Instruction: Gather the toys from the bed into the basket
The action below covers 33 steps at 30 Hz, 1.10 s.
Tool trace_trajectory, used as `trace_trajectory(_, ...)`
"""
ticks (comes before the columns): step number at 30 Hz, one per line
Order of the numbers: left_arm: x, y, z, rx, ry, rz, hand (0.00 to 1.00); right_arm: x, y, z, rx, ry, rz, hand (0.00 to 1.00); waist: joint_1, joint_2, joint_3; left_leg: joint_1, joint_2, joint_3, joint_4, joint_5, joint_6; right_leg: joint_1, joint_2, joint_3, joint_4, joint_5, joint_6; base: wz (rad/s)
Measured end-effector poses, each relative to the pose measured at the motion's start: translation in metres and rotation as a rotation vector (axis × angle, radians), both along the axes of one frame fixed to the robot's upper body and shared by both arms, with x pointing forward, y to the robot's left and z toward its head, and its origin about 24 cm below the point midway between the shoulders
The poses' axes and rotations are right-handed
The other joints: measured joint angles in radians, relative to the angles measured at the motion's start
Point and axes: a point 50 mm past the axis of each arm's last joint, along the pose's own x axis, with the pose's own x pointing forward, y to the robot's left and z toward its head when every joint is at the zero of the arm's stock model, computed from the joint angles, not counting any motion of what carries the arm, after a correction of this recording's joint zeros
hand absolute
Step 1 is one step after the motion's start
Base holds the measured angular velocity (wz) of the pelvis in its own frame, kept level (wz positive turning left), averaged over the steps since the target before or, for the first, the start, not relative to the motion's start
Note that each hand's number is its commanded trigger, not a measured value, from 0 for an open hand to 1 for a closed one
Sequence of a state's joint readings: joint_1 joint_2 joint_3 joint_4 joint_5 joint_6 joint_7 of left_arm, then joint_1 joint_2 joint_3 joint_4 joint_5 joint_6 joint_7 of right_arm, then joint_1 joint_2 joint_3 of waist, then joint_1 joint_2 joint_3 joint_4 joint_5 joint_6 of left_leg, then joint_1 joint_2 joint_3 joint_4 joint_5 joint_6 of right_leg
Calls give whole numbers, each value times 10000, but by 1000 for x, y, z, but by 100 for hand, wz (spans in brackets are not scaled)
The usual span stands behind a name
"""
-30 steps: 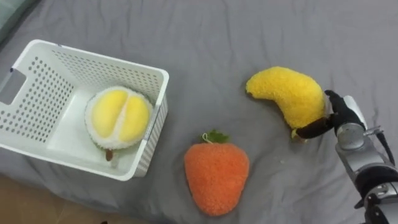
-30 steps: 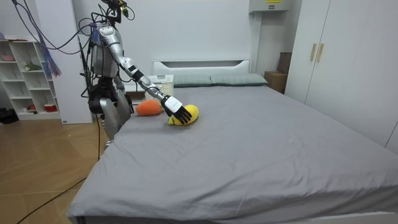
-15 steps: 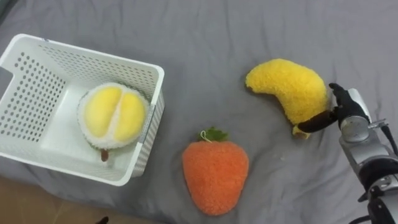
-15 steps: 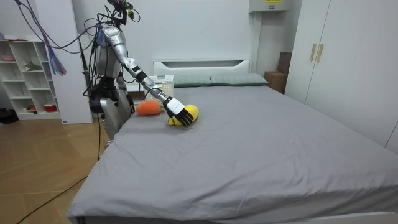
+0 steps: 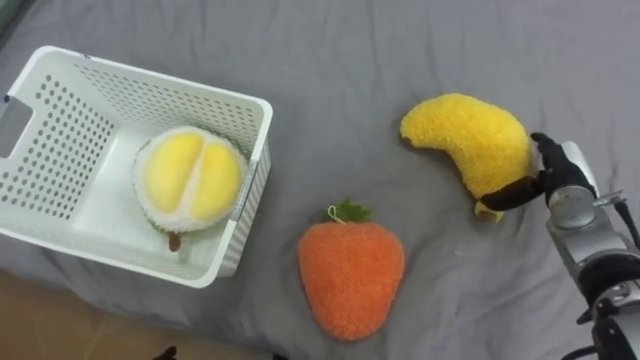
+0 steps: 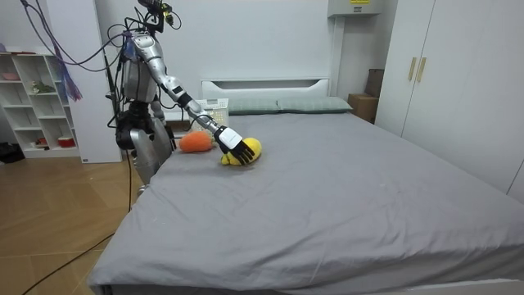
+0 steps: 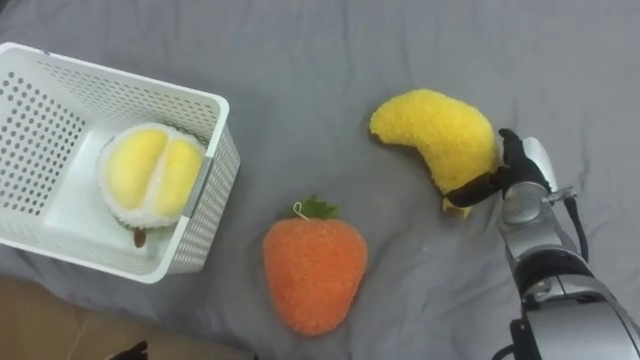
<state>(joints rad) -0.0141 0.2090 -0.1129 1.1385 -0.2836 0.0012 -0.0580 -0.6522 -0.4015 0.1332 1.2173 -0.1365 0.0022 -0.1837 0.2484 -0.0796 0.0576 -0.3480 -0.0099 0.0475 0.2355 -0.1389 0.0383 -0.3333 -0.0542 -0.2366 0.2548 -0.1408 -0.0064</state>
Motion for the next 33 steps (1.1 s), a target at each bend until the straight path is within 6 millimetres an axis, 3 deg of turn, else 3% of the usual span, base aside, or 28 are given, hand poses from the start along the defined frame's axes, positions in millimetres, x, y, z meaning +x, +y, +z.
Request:
trace_trajectory(1, 0, -1, 0, 7, 26, -95, 0, 1, 0, 1, -45, -28, 21, 91, 61, 28, 13, -3, 2, -2, 0, 0, 0, 2, -7, -10, -3, 0, 0, 0)
trace_trajectory(2, 0, -2, 0, 6, 40, -182, 0, 4, 3, 5, -125, -99, 147, 100, 75, 71, 41, -10, 2, 3, 0, 0, 0, -2, -44, -24, -3, 0, 0, 0)
trace_trajectory(4, 1, -3, -1, -4, 31, -296, 0, 12, 7, 12, -331, -258, 425, 100, 77, 140, 78, -28, 2, -1, 0, 0, 0, -22, -50, -44, -3, 0, 0, 0)
trace_trajectory(8, 5, -6, 0, -151, -60, -446, 0, 19, 9, 23, -1077, -303, 921, 100, 183, 206, 79, -67, 2, -35, 0, 1, -1, -29, -51, -151, -7, 0, 1, 4)
trace_trajectory(13, 6, -8, 0, -200, -2, -825, 0, 20, 13, 21, -1614, -37, 1384, 100, 357, 244, 67, -69, -22, -128, -2, 1, 0, -6, -60, -247, -8, -3, 3, 3)
trace_trajectory(20, 5, -8, 0, -323, -15, -768, 0, 19, 16, 18, -1510, 199, 1669, 100, 371, 243, 67, -111, -48, -298, -7, 4, 3, 25, -136, -653, 25, -6, 5, 7)
trace_trajectory(33, 5, -7, 0, -396, -94, -646, 0, 18, 14, 18, -1325, 93, 1551, 100, 323, 259, 55, -62, -52, -501, 36, 12, 0, 185, -159, -971, 8, -6, 5, 4)
